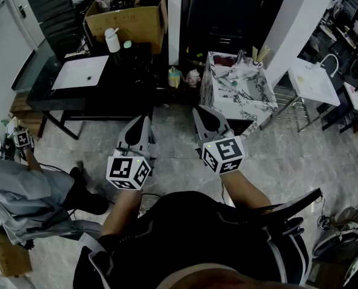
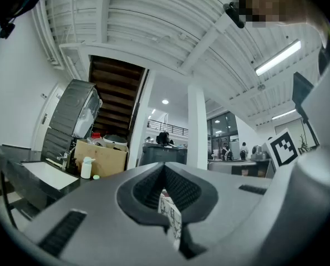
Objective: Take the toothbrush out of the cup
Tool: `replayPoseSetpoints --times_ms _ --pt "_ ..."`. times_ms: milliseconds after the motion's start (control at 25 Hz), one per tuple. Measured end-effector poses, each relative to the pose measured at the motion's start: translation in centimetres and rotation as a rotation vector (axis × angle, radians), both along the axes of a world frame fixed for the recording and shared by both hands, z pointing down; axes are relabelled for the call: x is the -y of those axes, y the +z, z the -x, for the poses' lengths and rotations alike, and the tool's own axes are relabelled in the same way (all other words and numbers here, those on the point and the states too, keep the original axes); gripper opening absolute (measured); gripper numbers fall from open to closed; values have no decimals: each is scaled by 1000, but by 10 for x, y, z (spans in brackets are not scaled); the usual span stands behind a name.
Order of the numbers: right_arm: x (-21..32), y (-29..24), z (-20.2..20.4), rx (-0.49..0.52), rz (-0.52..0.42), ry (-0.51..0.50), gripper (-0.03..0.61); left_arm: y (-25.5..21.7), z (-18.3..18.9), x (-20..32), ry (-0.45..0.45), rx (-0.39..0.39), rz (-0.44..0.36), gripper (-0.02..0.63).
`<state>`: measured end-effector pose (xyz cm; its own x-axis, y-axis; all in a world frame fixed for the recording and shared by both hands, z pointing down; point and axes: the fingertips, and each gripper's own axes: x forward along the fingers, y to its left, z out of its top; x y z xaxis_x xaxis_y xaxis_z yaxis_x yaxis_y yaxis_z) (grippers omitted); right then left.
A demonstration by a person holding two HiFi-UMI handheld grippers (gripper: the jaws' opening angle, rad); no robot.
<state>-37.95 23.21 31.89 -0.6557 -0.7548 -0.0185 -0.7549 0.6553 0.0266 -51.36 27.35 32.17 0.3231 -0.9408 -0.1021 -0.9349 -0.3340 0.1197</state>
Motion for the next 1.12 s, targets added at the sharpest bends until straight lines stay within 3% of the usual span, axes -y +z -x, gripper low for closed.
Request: replayPoseSetpoints --times_ms 520,800,1120 --pt "-2 -3 0 -1 -6 17 21 -1 -6 -1 29 -11 8 0" --pt "3 -6 -12 73 12 92 23 4 -9 2 56 -22 20 0" --pt "-8 -5 -5 57 -12 144 23 8 -8 0 131 -34 -2 0"
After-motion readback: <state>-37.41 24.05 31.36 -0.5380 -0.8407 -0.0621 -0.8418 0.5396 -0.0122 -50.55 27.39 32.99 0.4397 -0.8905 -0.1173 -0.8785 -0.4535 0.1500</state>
